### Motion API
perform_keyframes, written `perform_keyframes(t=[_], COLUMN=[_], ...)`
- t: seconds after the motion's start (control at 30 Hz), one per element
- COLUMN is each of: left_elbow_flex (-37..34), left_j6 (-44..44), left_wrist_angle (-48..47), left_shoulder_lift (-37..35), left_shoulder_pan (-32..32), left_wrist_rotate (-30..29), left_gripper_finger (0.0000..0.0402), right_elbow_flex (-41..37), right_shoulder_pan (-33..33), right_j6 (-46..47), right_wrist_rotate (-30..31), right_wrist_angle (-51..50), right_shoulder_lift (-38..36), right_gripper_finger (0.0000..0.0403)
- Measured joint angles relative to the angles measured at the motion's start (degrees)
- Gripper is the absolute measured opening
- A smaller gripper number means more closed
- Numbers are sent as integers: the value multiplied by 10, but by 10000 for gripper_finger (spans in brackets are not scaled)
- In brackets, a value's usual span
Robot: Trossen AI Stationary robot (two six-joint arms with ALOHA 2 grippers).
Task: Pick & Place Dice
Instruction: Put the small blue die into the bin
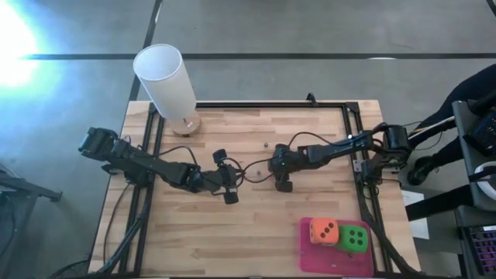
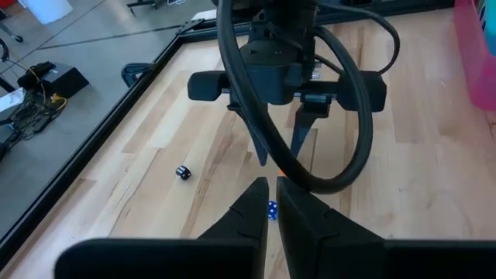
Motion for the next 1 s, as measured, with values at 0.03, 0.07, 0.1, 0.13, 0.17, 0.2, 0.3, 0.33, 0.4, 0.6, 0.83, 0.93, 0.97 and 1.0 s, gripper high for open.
perform_keyframes(t=[0.03,0.07,0.1,0.13,0.17,0.2,0.3,0.33,0.4,0.6,0.83,0.93,0.97,1.0], left_elbow_flex=[0,0,0,0,0,0,0,0,0,0,0,0,0,0], left_j6=[0,0,0,0,0,0,-1,-1,-1,-1,-1,-1,-1,-1], left_wrist_angle=[0,0,0,0,0,0,0,0,0,0,-2,-2,-2,-2], left_shoulder_lift=[0,0,0,0,0,0,0,0,0,0,0,0,0,0], left_shoulder_pan=[0,0,0,0,0,0,0,0,0,0,0,0,0,0], left_wrist_rotate=[0,0,0,0,0,0,0,0,0,0,0,0,0,0], left_gripper_finger=[35,35,35,35,35,35,35,35,36,36,36,36,36,36], right_elbow_flex=[0,1,-1,-2,-2,-2,-1,-1,0,4,10,11,11,11], right_shoulder_pan=[0,0,0,0,0,0,0,0,0,0,0,0,0,0], right_j6=[-2,-2,-2,-2,-3,-4,-4,-6,-6,-6,-6,7,16,27], right_wrist_rotate=[-1,-1,-1,-1,-1,-1,-1,-1,-1,-1,-3,-6,-6,-6], right_wrist_angle=[1,0,-4,-9,-10,-8,-6,-7,-8,-7,-1,14,21,29], right_shoulder_lift=[2,2,4,5,5,3,0,1,1,1,1,1,1,1], right_gripper_finger=[138,136,134,133,132,131,128,128,128,133,130,125,124,123])
